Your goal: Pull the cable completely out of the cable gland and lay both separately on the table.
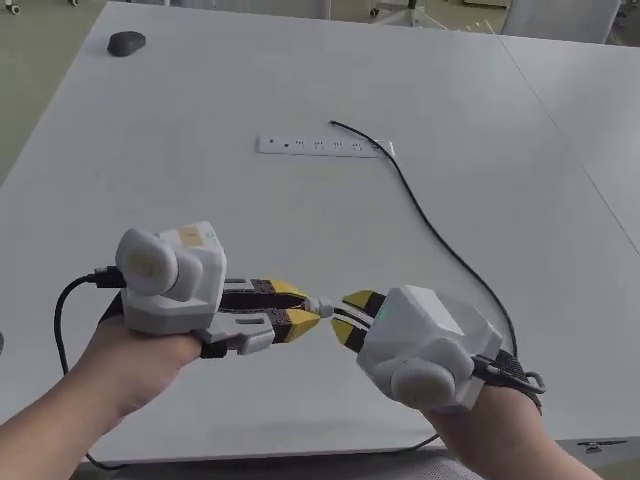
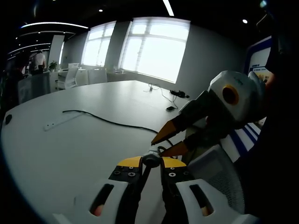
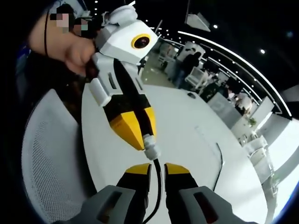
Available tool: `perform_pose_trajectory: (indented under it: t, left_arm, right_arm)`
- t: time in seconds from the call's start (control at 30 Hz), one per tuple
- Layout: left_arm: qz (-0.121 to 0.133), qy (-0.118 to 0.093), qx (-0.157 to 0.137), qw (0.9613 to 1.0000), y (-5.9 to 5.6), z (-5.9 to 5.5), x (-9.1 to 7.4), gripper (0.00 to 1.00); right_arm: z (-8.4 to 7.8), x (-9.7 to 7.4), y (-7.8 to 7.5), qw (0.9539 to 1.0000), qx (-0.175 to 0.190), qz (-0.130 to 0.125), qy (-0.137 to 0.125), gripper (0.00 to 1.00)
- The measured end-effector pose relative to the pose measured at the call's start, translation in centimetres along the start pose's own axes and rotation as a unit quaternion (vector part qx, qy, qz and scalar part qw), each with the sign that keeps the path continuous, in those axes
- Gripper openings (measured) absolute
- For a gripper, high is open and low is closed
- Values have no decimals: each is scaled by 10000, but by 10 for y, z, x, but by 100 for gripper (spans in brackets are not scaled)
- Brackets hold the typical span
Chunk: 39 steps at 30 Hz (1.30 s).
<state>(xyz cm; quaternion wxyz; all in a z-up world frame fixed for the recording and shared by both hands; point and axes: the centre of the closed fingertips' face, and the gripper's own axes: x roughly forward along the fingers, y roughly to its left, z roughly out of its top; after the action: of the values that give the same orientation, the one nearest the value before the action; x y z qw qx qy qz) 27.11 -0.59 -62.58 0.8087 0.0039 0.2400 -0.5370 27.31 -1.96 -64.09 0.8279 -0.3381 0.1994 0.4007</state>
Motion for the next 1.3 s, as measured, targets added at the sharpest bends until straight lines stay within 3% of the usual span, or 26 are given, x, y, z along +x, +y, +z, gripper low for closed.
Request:
perform_pose_trajectory:
  t: [0.5, 1.3]
  left_arm:
    - [-43, 27, 8, 10000, 1, -1, 3, 15]
    - [-8, 23, 46, 10000, 1, -2, 5, 15]
  right_arm:
    - [-3, 3, -2, 10000, -74, -17, 17, 0]
    - [-10, 7, -5, 9972, 749, -48, 28, 0]
